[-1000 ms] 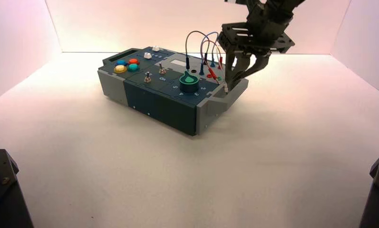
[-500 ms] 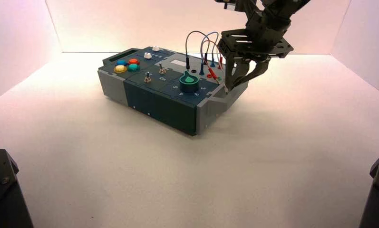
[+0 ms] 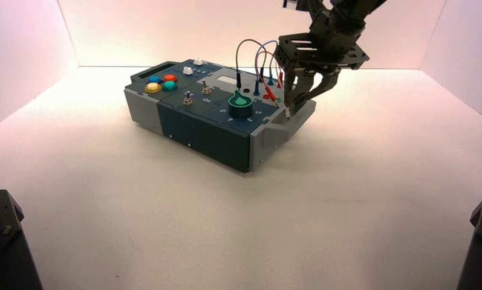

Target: Insert the white wire.

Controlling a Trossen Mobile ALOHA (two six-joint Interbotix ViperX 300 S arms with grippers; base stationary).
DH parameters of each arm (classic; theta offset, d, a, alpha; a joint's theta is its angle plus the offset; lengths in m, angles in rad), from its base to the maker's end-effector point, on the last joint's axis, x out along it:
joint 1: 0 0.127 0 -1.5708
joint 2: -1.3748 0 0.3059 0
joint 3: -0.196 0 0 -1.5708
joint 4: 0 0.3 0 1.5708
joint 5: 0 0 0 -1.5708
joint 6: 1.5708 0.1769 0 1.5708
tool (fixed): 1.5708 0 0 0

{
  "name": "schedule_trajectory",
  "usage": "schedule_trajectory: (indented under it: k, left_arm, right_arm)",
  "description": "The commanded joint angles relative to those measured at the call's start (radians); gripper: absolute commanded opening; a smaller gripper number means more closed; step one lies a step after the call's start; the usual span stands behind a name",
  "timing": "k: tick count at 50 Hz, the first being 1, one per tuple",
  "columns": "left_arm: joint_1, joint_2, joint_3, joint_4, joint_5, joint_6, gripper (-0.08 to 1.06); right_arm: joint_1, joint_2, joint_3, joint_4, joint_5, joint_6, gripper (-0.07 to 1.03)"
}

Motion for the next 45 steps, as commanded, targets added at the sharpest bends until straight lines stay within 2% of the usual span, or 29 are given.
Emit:
schedule_trajectory:
  k: [1, 40, 45]
  left_arm:
    - [0.008, -0.014, -0.014, 0.0, -0.005, 0.002, -0.03]
    - [0.015, -0.014, -0.017, 0.0, -0.005, 0.002, -0.03]
    - [0.015, -0.014, -0.018, 0.0, -0.005, 0.002, -0.03]
  right_arm:
    - [-0.002, 0.002, -0.029, 0.0, -0.006, -0.005, 0.29]
    - [-0.003, 0.032, -0.075, 0.0, -0.011, -0.005, 0.29]
    - [-0.003, 0.037, -0.077, -0.002, -0.011, -0.005, 0.24]
